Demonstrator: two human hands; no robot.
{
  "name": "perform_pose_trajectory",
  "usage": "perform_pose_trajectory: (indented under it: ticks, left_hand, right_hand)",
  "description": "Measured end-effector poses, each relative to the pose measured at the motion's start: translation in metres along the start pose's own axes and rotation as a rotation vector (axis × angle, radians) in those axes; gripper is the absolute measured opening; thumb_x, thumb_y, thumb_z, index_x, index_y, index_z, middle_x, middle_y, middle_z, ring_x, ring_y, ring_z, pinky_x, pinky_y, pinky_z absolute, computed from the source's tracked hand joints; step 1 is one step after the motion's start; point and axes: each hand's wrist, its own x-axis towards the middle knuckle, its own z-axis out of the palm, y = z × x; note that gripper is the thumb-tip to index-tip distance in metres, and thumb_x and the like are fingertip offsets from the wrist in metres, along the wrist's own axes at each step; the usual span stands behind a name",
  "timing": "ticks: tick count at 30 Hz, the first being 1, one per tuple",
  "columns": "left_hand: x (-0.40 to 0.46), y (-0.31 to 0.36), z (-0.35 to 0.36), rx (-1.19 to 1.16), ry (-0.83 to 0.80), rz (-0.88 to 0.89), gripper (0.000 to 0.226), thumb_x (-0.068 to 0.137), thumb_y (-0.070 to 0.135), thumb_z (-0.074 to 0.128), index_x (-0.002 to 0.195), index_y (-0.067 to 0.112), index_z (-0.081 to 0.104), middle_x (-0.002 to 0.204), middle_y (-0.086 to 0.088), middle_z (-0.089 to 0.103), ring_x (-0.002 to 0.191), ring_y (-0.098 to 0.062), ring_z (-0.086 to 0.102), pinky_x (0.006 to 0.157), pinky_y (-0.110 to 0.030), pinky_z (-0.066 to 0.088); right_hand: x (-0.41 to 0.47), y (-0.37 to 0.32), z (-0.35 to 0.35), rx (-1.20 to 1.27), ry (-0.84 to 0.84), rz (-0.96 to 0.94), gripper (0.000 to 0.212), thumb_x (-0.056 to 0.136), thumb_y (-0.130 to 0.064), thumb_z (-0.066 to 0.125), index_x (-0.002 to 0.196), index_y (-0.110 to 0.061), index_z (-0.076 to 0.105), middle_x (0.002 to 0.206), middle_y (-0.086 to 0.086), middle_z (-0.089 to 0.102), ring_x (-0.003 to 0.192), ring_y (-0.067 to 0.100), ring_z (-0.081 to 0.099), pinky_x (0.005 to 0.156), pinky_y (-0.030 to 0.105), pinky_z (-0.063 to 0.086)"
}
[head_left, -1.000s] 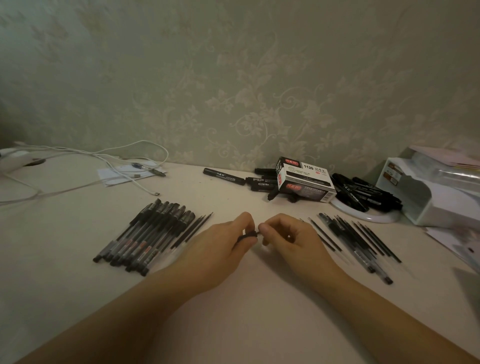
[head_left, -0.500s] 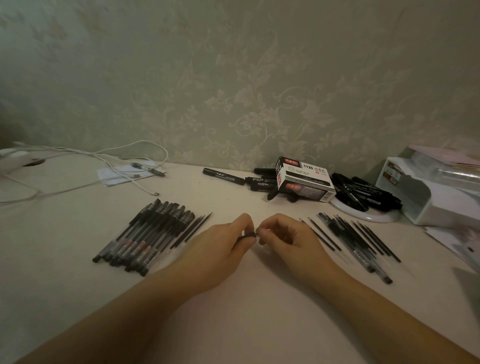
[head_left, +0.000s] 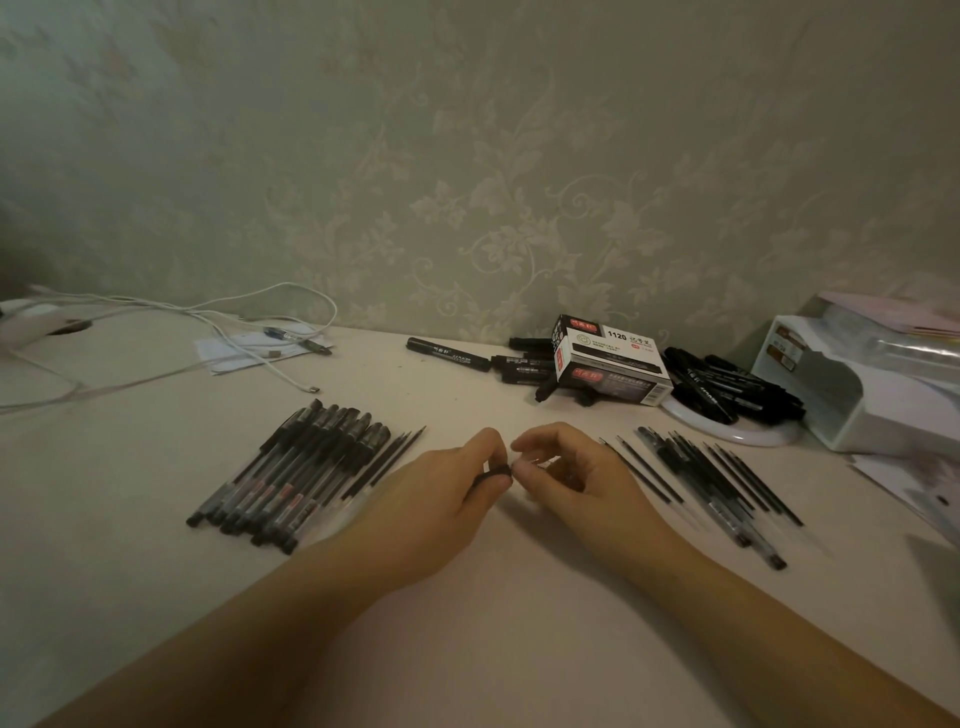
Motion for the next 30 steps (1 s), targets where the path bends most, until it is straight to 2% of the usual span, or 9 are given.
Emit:
perform_pose_trajectory:
  ticks: [2, 4, 7, 10, 14, 17, 20, 26, 30]
  left_hand:
    - [0.0, 0.0, 0.0, 0.002, -0.001, 0.003, 0.007, 0.098, 0.041, 0.041, 0.096, 0.035, 0.041, 0.063, 0.004, 0.05, 0.057, -0.01, 0.049, 0.05, -0.03, 0.037]
    - [0.0, 0.001, 0.0, 0.002, -0.001, 0.003, 0.006, 0.099, 0.041, 0.041, 0.098, 0.035, 0.041, 0.062, 0.004, 0.05, 0.057, -0.009, 0.049, 0.049, -0.028, 0.036]
    - [0.0, 0.002, 0.0, -0.003, -0.011, -0.003, 0.009, 0.099, 0.04, 0.039, 0.108, 0.038, 0.039, 0.066, 0.005, 0.052, 0.057, -0.008, 0.049, 0.051, -0.031, 0.039]
    - [0.0, 0.002, -0.001, -0.005, -0.012, -0.001, 0.016, 0.1, 0.037, 0.037, 0.115, 0.043, 0.039, 0.064, 0.007, 0.048, 0.055, -0.006, 0.045, 0.049, -0.027, 0.033]
    - [-0.001, 0.003, -0.002, 0.005, -0.007, -0.004, 0.022, 0.101, 0.036, 0.035, 0.12, 0.046, 0.04, 0.059, 0.01, 0.044, 0.056, 0.0, 0.045, 0.047, -0.023, 0.025]
    - [-0.001, 0.003, -0.003, 0.023, 0.004, -0.023, 0.021, 0.102, 0.035, 0.035, 0.119, 0.047, 0.04, 0.059, 0.011, 0.044, 0.057, 0.001, 0.046, 0.048, -0.021, 0.023]
    - [0.0, 0.002, -0.003, 0.015, 0.014, -0.046, 0.022, 0.102, 0.034, 0.036, 0.12, 0.044, 0.041, 0.06, 0.012, 0.044, 0.056, 0.0, 0.044, 0.049, -0.022, 0.025]
    - [0.0, 0.001, -0.004, 0.001, 0.035, -0.074, 0.025, 0.101, 0.03, 0.04, 0.123, 0.041, 0.045, 0.055, 0.01, 0.039, 0.054, 0.005, 0.043, 0.046, -0.019, 0.023]
    - [0.001, 0.002, -0.004, -0.005, 0.032, -0.079, 0.025, 0.101, 0.03, 0.04, 0.125, 0.038, 0.045, 0.056, 0.01, 0.038, 0.052, 0.0, 0.041, 0.047, -0.02, 0.023]
  right_hand:
    - [0.0, -0.001, 0.0, 0.007, 0.0, 0.012, 0.009, 0.091, -0.043, 0.063, 0.095, -0.036, 0.067, 0.089, -0.009, 0.071, 0.077, 0.009, 0.065, 0.072, 0.022, 0.052]
    - [0.001, 0.001, 0.0, -0.001, -0.001, 0.028, 0.01, 0.093, -0.039, 0.062, 0.089, -0.033, 0.068, 0.08, -0.006, 0.071, 0.077, 0.01, 0.066, 0.075, 0.027, 0.052]
    - [0.001, 0.001, -0.001, 0.026, 0.001, 0.036, 0.008, 0.094, -0.03, 0.064, 0.09, -0.035, 0.069, 0.081, -0.005, 0.072, 0.079, 0.011, 0.067, 0.074, 0.025, 0.051]
    - [0.002, -0.001, -0.002, 0.078, 0.033, 0.054, 0.011, 0.092, -0.023, 0.068, 0.09, -0.034, 0.07, 0.082, -0.003, 0.073, 0.079, 0.012, 0.068, 0.07, 0.019, 0.051]
    - [0.002, -0.004, -0.004, 0.146, 0.124, 0.075, 0.007, 0.089, -0.016, 0.071, 0.088, -0.023, 0.072, 0.078, 0.001, 0.075, 0.074, 0.014, 0.068, 0.066, 0.014, 0.05]
    - [0.001, -0.007, -0.007, 0.171, 0.241, 0.107, 0.004, 0.086, -0.023, 0.074, 0.085, -0.02, 0.073, 0.074, -0.002, 0.074, 0.07, 0.008, 0.068, 0.064, 0.01, 0.049]
    - [-0.001, -0.007, -0.007, -0.011, 0.257, 0.1, 0.007, 0.086, -0.03, 0.073, 0.081, -0.026, 0.072, 0.075, -0.009, 0.072, 0.072, 0.005, 0.065, 0.068, 0.011, 0.048]
    - [-0.005, -0.004, 0.003, -0.549, 0.07, -0.113, 0.005, 0.088, -0.036, 0.069, 0.085, -0.031, 0.068, 0.077, -0.013, 0.058, 0.073, 0.004, 0.052, 0.062, 0.012, 0.036]
    - [-0.006, 0.0, 0.006, -0.566, 0.028, -0.119, 0.006, 0.089, -0.037, 0.067, 0.091, -0.031, 0.067, 0.081, -0.012, 0.052, 0.074, 0.001, 0.049, 0.066, 0.018, 0.038]
